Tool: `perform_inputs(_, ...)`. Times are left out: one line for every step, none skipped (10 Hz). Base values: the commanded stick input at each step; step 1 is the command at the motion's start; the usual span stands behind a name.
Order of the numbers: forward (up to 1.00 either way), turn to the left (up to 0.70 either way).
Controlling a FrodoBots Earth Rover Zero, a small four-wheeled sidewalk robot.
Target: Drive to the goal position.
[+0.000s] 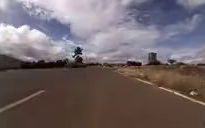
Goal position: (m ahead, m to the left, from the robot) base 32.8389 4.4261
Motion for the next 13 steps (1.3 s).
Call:
perform_inputs(0.7, 0.0)
perform_inputs(0.7, 0.0)
perform_inputs(0.7, 0.0)
perform_inputs(0.7, 0.0)
perform_inputs(0.7, 0.0)
perform_inputs(0.7, 0.0)
perform_inputs(0.7, 0.0)
perform_inputs(0.7, 0.0)
perform_inputs(0.7, 0.0)
perform_inputs(0.7, 0.0)
perform_inputs(0.7, 0.0)
perform_inputs(0.7, 0.0)
perform_inputs(0.7, -0.04)
